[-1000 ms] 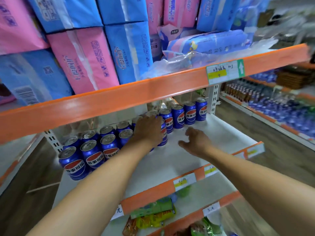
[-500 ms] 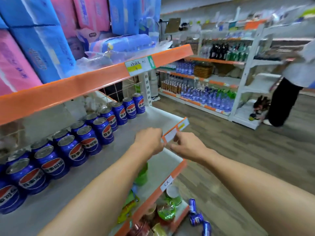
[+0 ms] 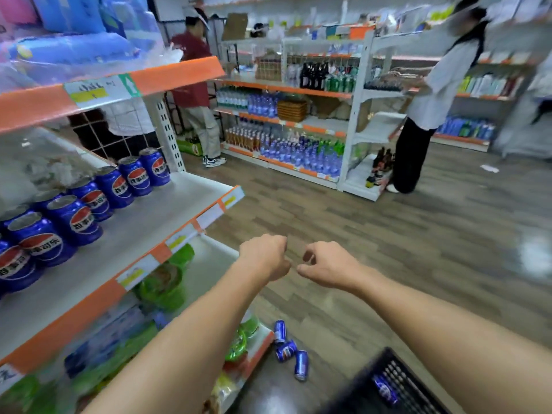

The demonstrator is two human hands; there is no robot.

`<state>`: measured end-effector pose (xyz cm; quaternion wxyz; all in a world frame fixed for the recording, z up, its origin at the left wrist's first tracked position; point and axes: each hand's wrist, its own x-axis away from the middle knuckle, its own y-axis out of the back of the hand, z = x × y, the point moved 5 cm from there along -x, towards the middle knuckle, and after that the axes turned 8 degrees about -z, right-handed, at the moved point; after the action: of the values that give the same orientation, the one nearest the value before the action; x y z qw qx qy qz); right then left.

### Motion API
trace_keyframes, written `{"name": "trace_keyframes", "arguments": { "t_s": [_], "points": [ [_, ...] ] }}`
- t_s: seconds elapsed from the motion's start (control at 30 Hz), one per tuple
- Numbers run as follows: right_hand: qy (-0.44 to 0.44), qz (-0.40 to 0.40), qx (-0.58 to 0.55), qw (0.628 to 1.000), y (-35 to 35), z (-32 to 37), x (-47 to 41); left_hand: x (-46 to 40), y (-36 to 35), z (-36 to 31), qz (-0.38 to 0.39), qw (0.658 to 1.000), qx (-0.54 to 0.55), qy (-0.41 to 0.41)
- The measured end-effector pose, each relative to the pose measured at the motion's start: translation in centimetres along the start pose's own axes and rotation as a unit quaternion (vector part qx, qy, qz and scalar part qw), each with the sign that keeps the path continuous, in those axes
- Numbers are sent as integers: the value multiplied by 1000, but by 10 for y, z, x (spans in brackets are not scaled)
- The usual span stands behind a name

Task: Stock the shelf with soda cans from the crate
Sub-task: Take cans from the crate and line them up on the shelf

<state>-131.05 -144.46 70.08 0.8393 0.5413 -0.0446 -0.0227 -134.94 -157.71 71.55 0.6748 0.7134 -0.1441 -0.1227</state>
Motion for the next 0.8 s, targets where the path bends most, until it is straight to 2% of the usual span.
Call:
{"name": "trace_keyframes", "arguments": {
  "t_s": [0.23,0.6,0.8],
  "points": [
    [-54,2,1,999,13,-73,37,4,-27,-68,34,999,8,-38],
    [-132,12,26,991,22,-147,68,-7,-53,-117,55,996,13,-69],
    [-102,27,36,994,31,-169,45,-22,-53,-135,47,997,13,-52]
  ]
}}
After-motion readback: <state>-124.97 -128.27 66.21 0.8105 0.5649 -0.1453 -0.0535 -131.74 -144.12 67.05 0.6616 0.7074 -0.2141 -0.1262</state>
